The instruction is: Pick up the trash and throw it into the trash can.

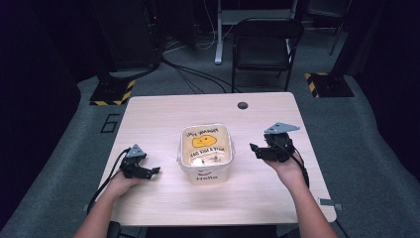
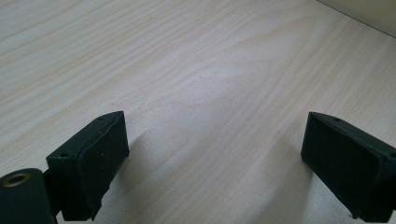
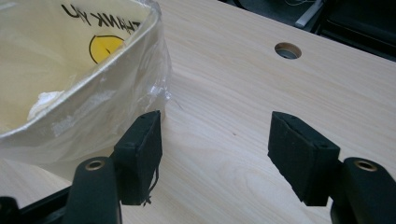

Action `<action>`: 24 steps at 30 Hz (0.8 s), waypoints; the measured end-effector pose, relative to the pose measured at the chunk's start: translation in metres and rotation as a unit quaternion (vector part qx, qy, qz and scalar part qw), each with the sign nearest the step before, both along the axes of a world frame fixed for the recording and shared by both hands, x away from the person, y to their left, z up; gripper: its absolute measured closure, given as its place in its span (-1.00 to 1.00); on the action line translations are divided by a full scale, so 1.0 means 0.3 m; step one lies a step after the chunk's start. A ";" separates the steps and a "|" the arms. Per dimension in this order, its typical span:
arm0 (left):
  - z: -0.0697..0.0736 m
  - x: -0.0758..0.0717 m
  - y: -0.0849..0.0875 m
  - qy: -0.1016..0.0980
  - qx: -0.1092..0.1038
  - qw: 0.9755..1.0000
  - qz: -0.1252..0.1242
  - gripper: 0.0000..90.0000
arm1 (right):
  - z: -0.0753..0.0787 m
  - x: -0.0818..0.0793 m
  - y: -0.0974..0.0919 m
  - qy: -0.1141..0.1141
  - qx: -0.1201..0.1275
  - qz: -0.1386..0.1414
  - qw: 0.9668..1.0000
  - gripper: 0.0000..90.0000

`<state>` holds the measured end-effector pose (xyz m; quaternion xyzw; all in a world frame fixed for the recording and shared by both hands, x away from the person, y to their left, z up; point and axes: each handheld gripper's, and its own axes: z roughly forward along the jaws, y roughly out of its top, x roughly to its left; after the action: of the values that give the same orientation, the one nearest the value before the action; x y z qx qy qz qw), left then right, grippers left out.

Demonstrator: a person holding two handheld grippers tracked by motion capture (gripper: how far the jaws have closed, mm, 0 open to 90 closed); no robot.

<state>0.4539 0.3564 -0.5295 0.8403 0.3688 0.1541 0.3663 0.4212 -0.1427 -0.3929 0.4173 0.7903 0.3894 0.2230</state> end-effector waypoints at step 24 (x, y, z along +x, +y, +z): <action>0.000 0.000 0.000 0.000 0.000 1.000 0.000 -0.84 | -0.148 -0.048 -0.056 0.005 -0.004 -0.030 1.000 -0.23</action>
<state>0.4538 0.3564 -0.5295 0.8403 0.3688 0.1543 0.3662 0.4068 -0.1595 -0.4372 0.4416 0.7804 0.3769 0.2323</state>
